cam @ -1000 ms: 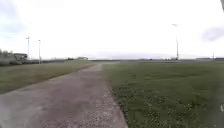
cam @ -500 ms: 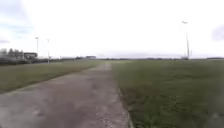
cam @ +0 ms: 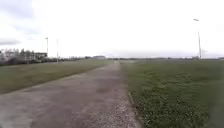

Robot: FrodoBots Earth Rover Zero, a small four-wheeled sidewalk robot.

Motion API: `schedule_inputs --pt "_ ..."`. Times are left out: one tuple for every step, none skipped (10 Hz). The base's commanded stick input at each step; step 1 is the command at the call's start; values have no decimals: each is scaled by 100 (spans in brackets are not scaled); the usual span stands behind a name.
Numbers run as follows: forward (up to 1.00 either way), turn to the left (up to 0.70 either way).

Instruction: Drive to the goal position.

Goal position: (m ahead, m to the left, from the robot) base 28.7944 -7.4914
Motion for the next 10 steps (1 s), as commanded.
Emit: schedule_inputs --pt "100 1" --pt "100 0" --pt "99 0" --pt "97 0" --pt "95 0" --pt "95 0" --pt "95 0" --pt "95 0" --pt "95 1" --pt "95 0"
